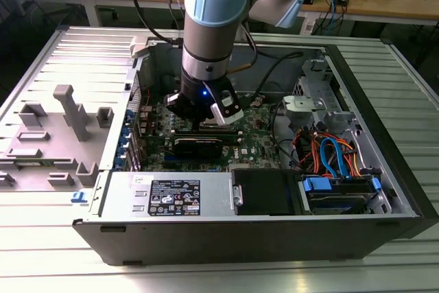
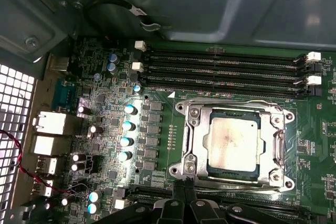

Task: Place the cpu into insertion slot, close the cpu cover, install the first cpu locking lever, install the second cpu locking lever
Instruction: 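Install the second cpu locking lever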

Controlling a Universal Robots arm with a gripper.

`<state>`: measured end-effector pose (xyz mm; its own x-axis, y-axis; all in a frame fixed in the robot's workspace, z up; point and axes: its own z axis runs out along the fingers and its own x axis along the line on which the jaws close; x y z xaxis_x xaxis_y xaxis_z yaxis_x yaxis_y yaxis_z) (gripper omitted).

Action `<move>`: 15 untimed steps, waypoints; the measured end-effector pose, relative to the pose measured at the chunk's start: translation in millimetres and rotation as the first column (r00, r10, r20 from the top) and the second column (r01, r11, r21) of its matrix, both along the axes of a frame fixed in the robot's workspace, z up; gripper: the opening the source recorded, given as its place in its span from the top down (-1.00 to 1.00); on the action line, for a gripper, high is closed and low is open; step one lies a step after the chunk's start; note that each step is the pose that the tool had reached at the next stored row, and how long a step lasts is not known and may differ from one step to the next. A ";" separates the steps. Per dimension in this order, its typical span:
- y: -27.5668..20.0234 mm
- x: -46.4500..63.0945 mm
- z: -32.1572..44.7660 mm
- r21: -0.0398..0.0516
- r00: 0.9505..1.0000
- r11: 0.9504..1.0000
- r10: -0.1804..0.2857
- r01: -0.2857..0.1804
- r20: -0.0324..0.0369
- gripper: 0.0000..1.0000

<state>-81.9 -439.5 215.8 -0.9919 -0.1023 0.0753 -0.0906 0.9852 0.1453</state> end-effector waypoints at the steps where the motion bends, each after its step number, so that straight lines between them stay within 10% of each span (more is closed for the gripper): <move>1: 0.0 0.0 0.0 0.000 1.000 1.000 0.000 0.000 0.000 0.79; 15: -0.5 -3.0 -4.0 0.026 1.000 1.000 0.000 0.000 0.000 0.79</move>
<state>-84.9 -440.0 211.8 -0.9919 -0.1043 0.0726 -0.0906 0.9811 0.1711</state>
